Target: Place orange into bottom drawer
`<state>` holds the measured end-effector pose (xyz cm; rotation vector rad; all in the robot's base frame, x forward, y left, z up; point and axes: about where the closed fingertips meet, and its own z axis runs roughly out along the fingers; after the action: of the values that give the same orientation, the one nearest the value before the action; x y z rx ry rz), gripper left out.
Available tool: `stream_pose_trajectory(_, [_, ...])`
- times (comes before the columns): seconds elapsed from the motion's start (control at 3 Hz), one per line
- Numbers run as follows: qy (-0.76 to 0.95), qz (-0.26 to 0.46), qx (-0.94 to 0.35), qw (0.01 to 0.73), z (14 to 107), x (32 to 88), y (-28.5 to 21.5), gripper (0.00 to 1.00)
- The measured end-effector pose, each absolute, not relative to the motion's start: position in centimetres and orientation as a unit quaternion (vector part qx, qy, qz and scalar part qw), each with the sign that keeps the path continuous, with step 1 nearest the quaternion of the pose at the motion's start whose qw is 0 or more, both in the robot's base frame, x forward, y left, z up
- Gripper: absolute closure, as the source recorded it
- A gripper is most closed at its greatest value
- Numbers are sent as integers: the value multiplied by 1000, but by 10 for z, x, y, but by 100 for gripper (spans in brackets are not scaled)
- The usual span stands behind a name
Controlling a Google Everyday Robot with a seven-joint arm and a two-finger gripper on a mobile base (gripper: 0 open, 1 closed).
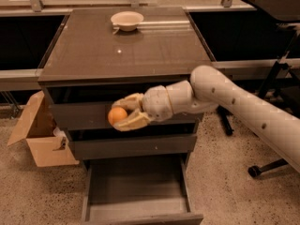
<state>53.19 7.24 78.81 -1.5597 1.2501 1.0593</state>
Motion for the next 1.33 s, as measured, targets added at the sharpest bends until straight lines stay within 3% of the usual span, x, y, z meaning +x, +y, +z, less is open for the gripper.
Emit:
stream_pose_trajectory(0.67, [518, 477, -558, 439, 674, 503, 23, 100])
stream_pose_trajectory(1.33, [540, 468, -561, 418, 640, 504, 3, 100])
